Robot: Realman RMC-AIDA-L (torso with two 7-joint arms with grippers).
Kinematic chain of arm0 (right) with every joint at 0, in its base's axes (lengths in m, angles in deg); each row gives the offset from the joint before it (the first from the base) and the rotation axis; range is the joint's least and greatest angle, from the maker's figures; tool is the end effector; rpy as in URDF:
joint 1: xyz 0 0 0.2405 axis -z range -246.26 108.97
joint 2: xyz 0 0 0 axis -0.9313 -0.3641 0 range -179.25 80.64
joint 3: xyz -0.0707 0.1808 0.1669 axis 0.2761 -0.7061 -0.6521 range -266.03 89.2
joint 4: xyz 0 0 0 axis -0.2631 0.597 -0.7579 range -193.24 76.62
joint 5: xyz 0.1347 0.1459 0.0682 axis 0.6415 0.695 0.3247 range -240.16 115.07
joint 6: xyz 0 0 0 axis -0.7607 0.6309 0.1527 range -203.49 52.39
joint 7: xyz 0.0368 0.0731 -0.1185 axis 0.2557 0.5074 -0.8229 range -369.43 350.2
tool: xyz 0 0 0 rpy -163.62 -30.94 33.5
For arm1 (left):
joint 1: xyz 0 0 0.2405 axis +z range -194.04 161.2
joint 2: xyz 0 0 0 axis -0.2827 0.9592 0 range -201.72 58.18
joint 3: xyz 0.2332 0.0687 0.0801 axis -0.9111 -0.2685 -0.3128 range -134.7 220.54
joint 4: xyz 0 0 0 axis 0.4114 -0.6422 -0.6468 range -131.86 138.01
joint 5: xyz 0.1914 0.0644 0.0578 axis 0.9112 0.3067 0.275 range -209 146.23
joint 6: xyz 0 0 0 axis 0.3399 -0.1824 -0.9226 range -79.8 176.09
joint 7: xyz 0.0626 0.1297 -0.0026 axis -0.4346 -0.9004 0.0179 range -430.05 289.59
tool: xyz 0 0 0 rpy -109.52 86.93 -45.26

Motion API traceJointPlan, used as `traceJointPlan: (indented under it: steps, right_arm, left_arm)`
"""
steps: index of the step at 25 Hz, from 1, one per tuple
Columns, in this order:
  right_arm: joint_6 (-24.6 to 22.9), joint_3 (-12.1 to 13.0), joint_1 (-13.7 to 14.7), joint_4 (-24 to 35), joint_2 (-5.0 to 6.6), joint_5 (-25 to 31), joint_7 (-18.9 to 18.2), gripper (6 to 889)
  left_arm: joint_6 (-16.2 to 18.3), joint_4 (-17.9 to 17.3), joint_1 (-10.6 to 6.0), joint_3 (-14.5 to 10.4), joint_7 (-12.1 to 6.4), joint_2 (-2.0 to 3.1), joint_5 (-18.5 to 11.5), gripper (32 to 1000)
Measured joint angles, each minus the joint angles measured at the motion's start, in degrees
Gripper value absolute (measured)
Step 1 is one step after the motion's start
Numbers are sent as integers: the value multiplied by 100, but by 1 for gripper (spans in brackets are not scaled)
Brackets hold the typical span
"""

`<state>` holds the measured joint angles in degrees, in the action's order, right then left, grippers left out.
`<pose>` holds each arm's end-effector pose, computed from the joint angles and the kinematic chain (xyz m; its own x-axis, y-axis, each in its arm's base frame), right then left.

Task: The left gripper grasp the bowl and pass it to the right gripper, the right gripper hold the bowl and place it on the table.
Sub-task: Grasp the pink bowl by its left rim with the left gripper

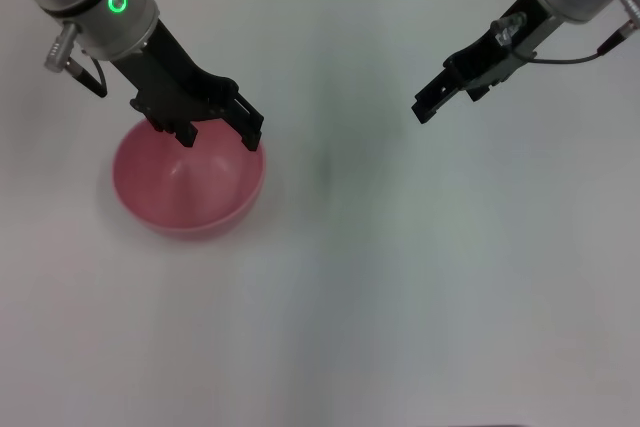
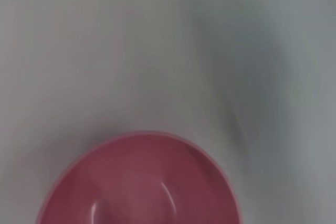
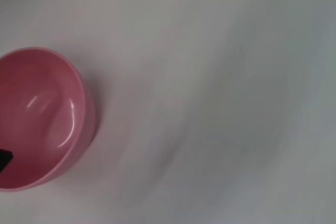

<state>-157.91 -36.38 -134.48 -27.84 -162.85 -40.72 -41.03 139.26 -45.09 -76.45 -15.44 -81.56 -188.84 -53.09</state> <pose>0.1576 0.4347 -0.0047 0.5131 -0.8428 0.1626 -0.7526 -0.5329 -0.3869 -0.1449 0.4182 0.0058 0.3246 0.9437 -0.0644 0.8295 -0.3167 -0.4600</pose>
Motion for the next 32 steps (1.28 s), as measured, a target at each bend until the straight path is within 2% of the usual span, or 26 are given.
traceJointPlan:
  steps: [15,21,32]
  right_arm:
    - [-46,0,6,9,0,-3,55,879]
    - [-53,0,43,12,0,-3,57,878]
    - [-34,0,67,12,0,-3,32,877]
  left_arm:
    - [12,0,28,-5,0,-9,31,862]
    - [-79,-22,75,-198,-58,9,70,862]
    - [-539,-45,142,-152,-272,42,916,861]
